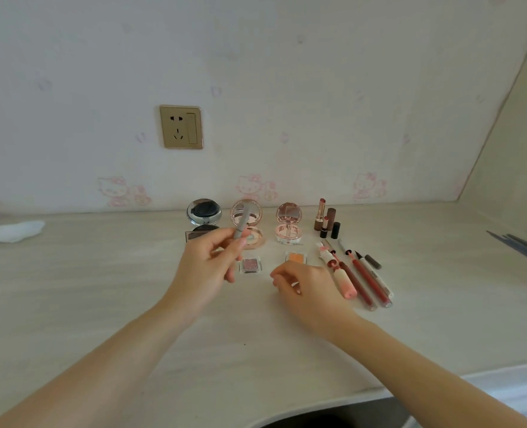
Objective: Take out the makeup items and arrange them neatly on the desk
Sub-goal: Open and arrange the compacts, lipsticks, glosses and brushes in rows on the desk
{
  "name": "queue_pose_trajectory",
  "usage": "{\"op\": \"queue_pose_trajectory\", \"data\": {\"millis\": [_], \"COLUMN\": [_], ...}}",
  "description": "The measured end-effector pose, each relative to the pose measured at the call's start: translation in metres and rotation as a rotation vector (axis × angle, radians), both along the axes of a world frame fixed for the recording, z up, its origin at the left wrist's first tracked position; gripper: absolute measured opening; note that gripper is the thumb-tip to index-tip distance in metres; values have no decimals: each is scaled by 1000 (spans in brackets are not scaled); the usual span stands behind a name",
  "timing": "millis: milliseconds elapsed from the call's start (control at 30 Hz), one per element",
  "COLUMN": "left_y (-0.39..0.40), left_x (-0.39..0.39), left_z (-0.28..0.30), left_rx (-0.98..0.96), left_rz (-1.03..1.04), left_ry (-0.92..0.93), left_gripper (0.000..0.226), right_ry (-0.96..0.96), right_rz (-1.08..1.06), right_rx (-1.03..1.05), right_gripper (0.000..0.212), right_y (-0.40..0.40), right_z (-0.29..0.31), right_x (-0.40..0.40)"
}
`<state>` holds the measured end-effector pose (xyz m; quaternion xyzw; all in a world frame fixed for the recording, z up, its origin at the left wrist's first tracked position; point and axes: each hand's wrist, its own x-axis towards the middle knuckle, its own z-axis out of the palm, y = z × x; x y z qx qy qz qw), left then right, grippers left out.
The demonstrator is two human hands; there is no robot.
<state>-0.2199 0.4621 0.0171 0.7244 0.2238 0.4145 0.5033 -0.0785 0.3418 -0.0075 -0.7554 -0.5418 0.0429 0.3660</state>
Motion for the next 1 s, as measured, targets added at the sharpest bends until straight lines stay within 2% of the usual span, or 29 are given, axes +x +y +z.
{"op": "queue_pose_trajectory", "data": {"millis": [133, 200, 300, 367, 433, 533, 667, 833, 1000], "left_y": [0, -5, -8, -8, -7, -6, -6, -4, -5], "left_x": [-2, -6, -9, -9, -10, -13, -17, -20, -21], "left_z": [-14, -24, -33, -33, -31, -31, -31, -33, -32], "left_rx": [459, 629, 863, 975, 1015, 1050, 1110, 1021, 1081], "left_rz": [93, 106, 137, 173, 190, 163, 166, 108, 173], "left_ry": [228, 328, 455, 476, 471, 496, 546, 693, 659], "left_gripper": [10, 16, 22, 19, 13, 11, 27, 59, 51], "right_ry": [104, 163, 122, 26, -80, -172, -275, -367, -394], "right_rz": [-4, 19, 100, 124, 116, 127, 148, 202, 218], "right_rx": [69, 107, 165, 194, 212, 219, 223, 247, 286], "right_gripper": [20, 26, 36, 31, 22, 20, 17, 15, 15], "right_y": [6, 5, 1, 1, 2, 2, 1, -3, -5], "right_z": [-6, -11, -16, -17, -17, -17, -17, -15, -14], "right_x": [0, -1, -2, -1, -1, -1, -2, -7, -10]}}
